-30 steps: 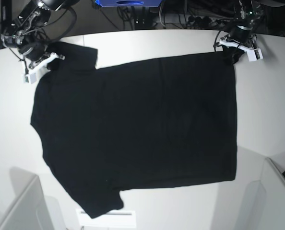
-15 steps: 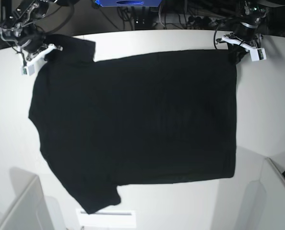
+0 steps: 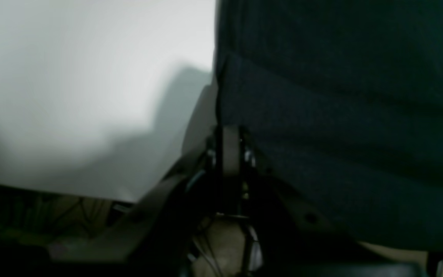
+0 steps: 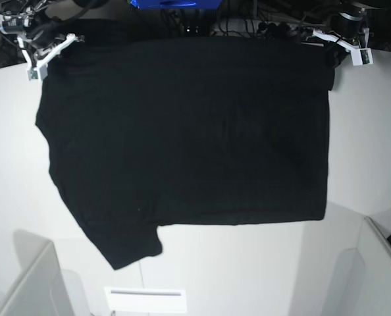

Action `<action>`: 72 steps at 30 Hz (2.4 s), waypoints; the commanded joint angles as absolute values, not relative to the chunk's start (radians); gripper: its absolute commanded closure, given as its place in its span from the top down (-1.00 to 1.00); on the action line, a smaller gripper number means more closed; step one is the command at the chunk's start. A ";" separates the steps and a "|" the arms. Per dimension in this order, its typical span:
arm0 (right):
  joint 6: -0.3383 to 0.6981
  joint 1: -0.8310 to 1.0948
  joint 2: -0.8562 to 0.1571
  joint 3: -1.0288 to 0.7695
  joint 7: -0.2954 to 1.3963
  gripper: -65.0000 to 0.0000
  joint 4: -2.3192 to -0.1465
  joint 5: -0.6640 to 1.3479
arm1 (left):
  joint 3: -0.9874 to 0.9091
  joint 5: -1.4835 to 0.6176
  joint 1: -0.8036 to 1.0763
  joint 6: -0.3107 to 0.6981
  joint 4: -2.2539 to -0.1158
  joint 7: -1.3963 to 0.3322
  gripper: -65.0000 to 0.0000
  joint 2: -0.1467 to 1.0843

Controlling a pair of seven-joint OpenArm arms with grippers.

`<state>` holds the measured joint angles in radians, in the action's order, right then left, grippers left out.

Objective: Fold the T-shirt properly
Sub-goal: 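Close both grippers on the shoulder corners of the black shirt, then lift the shoulders and drag the shirt toward the robot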

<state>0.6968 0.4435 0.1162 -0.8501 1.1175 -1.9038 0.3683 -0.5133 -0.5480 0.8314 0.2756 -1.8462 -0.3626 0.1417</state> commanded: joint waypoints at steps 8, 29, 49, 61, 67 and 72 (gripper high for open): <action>0.698 0.404 0.105 -0.852 1.116 -1.00 -1.983 0.378 | -0.472 -0.553 0.840 0.278 -1.966 -0.344 -1.00 0.147; 0.698 0.208 0.028 -0.825 1.267 -1.00 -2.006 0.375 | -0.483 -0.722 0.786 0.275 -1.997 -0.349 -1.00 0.151; 0.698 0.202 0.047 -0.691 1.279 -1.00 -2.003 0.371 | -0.696 -1.027 0.756 0.274 -2.002 -0.530 -1.00 0.228; 0.698 0.124 0.047 -0.552 1.271 -1.00 -2.002 0.372 | -0.713 -0.970 0.578 0.272 -1.989 -0.765 -1.00 0.226; 0.698 0.062 0.047 -0.536 1.270 -1.00 -1.951 0.372 | -0.714 -0.759 0.479 0.272 -1.988 -0.843 -1.00 0.180; 0.698 0.016 0.039 -0.538 1.267 -1.00 -1.908 0.371 | -0.714 -0.696 0.429 0.272 -1.986 -0.843 -1.00 0.182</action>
